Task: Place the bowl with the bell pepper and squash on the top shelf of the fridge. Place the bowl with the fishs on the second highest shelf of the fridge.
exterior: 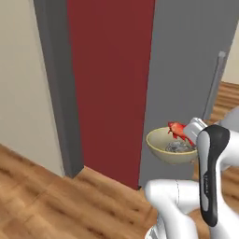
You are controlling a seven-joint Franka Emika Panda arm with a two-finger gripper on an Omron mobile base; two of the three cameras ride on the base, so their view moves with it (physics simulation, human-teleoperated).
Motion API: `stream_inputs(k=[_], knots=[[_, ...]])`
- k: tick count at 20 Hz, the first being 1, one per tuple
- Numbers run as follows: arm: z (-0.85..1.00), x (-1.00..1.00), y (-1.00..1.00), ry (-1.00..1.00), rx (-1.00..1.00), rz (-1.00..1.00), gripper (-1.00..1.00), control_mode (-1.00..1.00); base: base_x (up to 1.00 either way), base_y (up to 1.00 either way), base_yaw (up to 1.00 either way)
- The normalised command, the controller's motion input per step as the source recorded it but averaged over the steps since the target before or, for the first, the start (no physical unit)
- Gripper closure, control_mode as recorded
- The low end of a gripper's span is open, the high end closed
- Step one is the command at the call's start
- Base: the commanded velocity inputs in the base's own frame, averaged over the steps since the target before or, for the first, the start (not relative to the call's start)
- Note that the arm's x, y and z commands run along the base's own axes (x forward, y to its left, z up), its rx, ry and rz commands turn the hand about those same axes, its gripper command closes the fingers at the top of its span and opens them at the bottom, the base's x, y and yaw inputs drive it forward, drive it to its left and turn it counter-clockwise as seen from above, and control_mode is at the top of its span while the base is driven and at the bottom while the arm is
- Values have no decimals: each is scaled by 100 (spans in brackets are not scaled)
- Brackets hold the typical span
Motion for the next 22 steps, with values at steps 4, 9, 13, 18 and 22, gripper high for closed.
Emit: stream_inputs(k=[4, 9, 13, 18, 22], knots=[[0, 0, 0, 0, 0, 0, 100, 100, 0, -44, -83], [0, 0, 0, 0, 0, 0, 100, 100, 4, -97, -67], [0, 0, 0, 0, 0, 0, 100, 100, 79, -84, -36], [0, 0, 0, 0, 0, 0, 100, 100, 100, -70, -23], [0, 0, 0, 0, 0, 0, 100, 100, 100, 10, -14]])
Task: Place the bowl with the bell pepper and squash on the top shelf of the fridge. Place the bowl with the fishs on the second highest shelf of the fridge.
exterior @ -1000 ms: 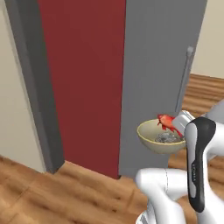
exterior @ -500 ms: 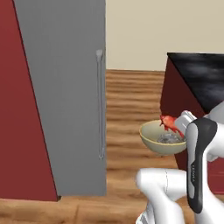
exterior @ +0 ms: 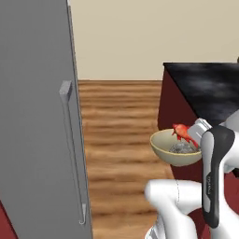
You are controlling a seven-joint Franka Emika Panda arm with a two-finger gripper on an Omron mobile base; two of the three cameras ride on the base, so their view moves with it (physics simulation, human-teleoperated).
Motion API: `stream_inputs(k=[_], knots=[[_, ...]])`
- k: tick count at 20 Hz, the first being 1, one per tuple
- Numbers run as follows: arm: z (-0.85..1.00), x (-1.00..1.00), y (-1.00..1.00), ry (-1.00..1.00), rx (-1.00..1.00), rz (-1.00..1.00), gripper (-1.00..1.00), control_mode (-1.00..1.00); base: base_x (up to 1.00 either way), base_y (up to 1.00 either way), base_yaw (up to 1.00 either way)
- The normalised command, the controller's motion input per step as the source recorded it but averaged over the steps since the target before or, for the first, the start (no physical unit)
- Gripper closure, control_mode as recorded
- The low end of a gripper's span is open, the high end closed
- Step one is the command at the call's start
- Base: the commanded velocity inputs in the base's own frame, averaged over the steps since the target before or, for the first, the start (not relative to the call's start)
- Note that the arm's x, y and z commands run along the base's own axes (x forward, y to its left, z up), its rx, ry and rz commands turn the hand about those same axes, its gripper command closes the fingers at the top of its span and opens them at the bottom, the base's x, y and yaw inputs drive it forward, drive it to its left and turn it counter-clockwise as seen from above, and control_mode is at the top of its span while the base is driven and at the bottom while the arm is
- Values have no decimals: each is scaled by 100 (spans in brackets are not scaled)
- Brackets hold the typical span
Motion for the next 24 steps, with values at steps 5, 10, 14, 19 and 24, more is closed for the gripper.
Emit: stream_inputs(k=[5, 10, 14, 19, 24], knots=[[0, 0, 0, 0, 0, 0, 100, 100, 100, 2, -8], [0, 0, 0, 0, 0, 0, 100, 100, 100, -2, -4], [0, 0, 0, 0, 0, 0, 100, 100, 100, 0, -1], [0, 0, 0, 0, 0, 0, 100, 100, 100, 0, -1], [0, 0, 0, 0, 0, 0, 100, 100, 100, 0, -2]])
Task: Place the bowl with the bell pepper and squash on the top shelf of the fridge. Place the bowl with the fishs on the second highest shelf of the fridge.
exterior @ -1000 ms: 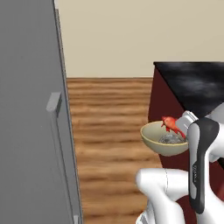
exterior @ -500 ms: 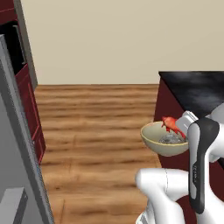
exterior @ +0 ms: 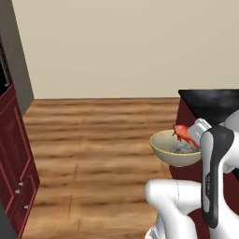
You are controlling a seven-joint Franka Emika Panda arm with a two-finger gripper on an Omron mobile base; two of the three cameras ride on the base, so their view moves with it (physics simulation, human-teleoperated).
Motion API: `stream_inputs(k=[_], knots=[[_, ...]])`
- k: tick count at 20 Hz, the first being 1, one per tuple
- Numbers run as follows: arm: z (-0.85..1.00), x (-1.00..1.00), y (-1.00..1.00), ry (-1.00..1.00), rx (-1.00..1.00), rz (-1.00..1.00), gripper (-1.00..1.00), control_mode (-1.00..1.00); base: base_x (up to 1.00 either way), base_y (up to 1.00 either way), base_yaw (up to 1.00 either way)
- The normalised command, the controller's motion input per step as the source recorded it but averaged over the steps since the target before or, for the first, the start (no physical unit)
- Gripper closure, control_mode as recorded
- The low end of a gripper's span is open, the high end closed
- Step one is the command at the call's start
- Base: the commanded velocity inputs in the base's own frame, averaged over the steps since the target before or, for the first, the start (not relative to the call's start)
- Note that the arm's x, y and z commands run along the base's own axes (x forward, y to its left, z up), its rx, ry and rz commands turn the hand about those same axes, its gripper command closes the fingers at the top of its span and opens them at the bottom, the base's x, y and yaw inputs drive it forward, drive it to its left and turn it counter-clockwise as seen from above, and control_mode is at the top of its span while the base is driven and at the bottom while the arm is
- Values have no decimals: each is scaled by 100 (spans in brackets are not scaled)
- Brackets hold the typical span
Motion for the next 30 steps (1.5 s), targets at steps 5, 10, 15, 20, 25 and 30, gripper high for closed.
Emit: stream_inputs(k=[5, 10, 15, 20, 25, 30], knots=[[0, 0, 0, 0, 0, 0, 100, 100, 94, 0, 32], [0, 0, 0, 0, 0, 0, 100, 100, 3, 0, 100], [0, 0, 0, 0, 0, 0, 100, 100, 0, 0, 100], [0, 0, 0, 0, 0, 0, 100, 100, 0, 0, 100], [0, 0, 0, 0, 0, 0, 100, 100, 0, 0, 99], [0, 0, 0, 0, 0, 0, 100, 100, 8, 31, 83]])
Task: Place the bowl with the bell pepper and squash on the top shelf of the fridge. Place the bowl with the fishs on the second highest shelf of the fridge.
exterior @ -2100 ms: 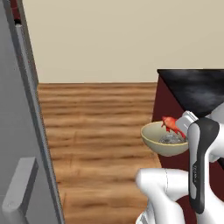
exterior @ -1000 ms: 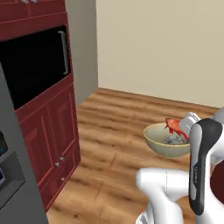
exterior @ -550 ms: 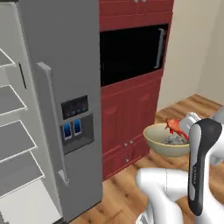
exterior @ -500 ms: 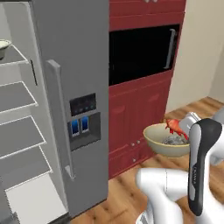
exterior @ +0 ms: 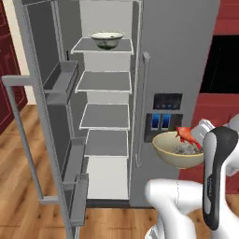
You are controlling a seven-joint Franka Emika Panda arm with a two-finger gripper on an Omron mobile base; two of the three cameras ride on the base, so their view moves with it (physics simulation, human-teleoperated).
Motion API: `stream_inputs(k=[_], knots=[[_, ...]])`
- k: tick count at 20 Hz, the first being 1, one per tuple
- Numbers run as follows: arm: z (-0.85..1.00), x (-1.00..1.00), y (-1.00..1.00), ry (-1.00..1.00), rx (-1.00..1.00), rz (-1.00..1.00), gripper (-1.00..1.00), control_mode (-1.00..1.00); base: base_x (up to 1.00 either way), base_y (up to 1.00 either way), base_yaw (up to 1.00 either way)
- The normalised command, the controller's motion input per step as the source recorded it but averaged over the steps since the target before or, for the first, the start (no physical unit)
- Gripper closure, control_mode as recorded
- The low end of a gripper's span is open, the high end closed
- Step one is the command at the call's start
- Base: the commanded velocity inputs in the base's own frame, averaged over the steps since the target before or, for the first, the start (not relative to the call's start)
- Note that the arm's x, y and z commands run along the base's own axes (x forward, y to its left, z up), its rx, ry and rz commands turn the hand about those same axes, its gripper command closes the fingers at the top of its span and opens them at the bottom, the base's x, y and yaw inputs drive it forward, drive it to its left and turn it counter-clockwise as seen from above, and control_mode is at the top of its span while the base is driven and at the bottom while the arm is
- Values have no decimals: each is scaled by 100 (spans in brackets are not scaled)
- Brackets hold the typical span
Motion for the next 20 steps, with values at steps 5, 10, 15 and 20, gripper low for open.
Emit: stream_inputs(k=[5, 10, 15, 20], knots=[[0, 0, 0, 0, 0, 0, 100, 100, 77, 78, 34], [0, 0, 0, 0, 0, 0, 100, 100, 84, 17, 3], [0, 0, 0, 0, 0, 0, 100, 100, 61, -35, -15], [0, 0, 0, 0, 0, 0, 100, 100, 55, -1, -30]])
